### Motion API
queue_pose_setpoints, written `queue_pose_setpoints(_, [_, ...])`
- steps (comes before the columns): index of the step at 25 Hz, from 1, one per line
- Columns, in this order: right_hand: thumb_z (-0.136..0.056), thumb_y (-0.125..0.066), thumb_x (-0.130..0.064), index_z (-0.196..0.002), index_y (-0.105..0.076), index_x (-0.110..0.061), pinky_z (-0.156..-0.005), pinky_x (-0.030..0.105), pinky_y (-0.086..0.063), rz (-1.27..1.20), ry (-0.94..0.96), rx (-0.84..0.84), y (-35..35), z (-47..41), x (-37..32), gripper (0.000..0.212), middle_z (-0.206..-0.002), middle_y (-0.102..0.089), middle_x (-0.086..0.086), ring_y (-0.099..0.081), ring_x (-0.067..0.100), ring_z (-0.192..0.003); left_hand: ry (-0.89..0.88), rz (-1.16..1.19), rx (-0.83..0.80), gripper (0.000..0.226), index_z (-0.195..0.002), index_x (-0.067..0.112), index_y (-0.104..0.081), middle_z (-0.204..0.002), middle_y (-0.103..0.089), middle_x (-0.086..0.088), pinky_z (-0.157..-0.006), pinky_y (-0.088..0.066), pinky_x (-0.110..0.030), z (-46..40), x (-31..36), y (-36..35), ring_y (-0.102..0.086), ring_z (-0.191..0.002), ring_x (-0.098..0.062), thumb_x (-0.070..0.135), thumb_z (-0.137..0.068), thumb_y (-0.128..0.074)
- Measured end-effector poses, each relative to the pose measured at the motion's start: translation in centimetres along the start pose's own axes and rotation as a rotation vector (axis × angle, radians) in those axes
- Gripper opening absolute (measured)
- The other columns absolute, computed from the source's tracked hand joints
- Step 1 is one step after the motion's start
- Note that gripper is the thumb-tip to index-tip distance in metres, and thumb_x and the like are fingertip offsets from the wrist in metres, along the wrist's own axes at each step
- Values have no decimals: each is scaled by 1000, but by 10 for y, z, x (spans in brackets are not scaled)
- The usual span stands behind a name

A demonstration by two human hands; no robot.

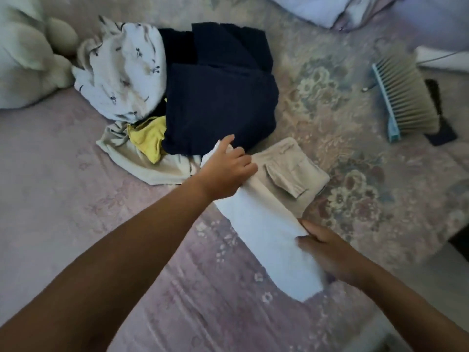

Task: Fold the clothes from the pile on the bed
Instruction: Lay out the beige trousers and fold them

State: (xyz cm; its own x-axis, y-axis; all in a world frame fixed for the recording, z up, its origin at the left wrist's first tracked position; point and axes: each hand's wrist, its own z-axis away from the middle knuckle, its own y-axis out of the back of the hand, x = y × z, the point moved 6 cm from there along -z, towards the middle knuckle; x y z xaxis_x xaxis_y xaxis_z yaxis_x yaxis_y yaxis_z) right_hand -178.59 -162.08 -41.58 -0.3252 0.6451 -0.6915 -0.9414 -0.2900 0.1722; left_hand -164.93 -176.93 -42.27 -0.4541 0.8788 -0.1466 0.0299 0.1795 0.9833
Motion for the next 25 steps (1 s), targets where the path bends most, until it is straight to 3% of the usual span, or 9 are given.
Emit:
queue_pose_setpoints(2, [-95, -45, 0, -103, -61, -23, -51, 12, -47, -22, -8, 108, 57, -17, 4, 29, -88, -68, 4, -65, 6, -64, -34, -70, -108, 26, -87, 14, -62, -75, -59, -1, -104, -33, -61, -73, 4, -10, -58, -81, -25, 8, -63, -66])
queue_pose_setpoints(3, [-94, -47, 0, -102, -62, -17, -51, 13, -46, -8, 4, 170, 83, -30, 12, 24, -90, -68, 10, -64, 13, -67, -24, -102, -211, 31, -102, 15, -60, -89, -61, -1, -109, -23, -62, -101, 7, -24, -56, -95, -25, 12, -72, -65])
queue_pose_setpoints(5, [-94, -49, -2, -101, -62, -15, -55, 14, -44, 72, -2, 295, 131, -62, 39, 20, -93, -64, 11, -61, 22, -78, 92, -155, -241, 47, -125, 17, -49, -113, -58, -2, -113, -16, -61, -145, 15, -50, -50, -116, -24, 18, -80, -62])
queue_pose_setpoints(7, [-95, -46, -8, -120, -57, -14, -75, 21, -44, 304, -30, 447, 161, -88, 68, 28, -110, -61, 8, -58, 28, -104, 295, -142, -215, 58, -141, 20, -35, -139, -44, -9, -113, -10, -61, -155, 25, -74, -35, -135, -28, 19, -86, -53])
queue_pose_setpoints(9, [-94, -41, -16, -138, -43, -6, -99, 37, -40, 637, 100, 554, 159, -108, 72, 46, -134, -51, 17, -48, 35, -126, 554, -4, -111, 57, -147, 19, -28, -152, -29, -13, -112, -6, -63, -135, 35, -89, -21, -142, -34, 22, -90, -33])
queue_pose_setpoints(12, [-92, -32, -33, -143, -32, -7, -108, 48, -28, 939, 353, 502, 111, -140, 53, 58, -145, -40, 19, -33, 35, -136, 670, 116, -9, 59, -147, 23, -31, -154, -26, -11, -108, -3, -68, -89, 65, -107, -18, -142, -38, 37, -90, -31])
queue_pose_setpoints(16, [-93, -28, -41, -147, -21, -16, -108, 53, -23, 1083, 402, 480, 86, -193, 47, 60, -154, -27, 10, -20, 24, -143, 613, 161, -120, 62, -149, 28, -21, -157, -17, -8, -101, -10, -76, -73, 62, -153, -13, -143, -38, 47, -91, -28])
queue_pose_setpoints(22, [-89, -30, -43, -149, -15, -19, -113, 53, -19, 1092, 385, 476, 86, -225, 67, 66, -156, -21, 9, -17, 26, -144, 611, 201, -190, 62, -148, 29, -16, -157, -18, -6, -101, -5, -76, -79, 57, -190, -15, -143, -38, 53, -91, -19])
queue_pose_setpoints(25, [-85, -37, -56, -151, -13, -16, -113, 53, -24, 915, 318, 435, 101, -216, 55, 80, -156, -19, 15, -19, 32, -143, 601, 207, -147, 62, -149, 28, -22, -156, -21, -8, -103, -9, -74, -74, 54, -163, -18, -143, -36, 53, -92, -24])
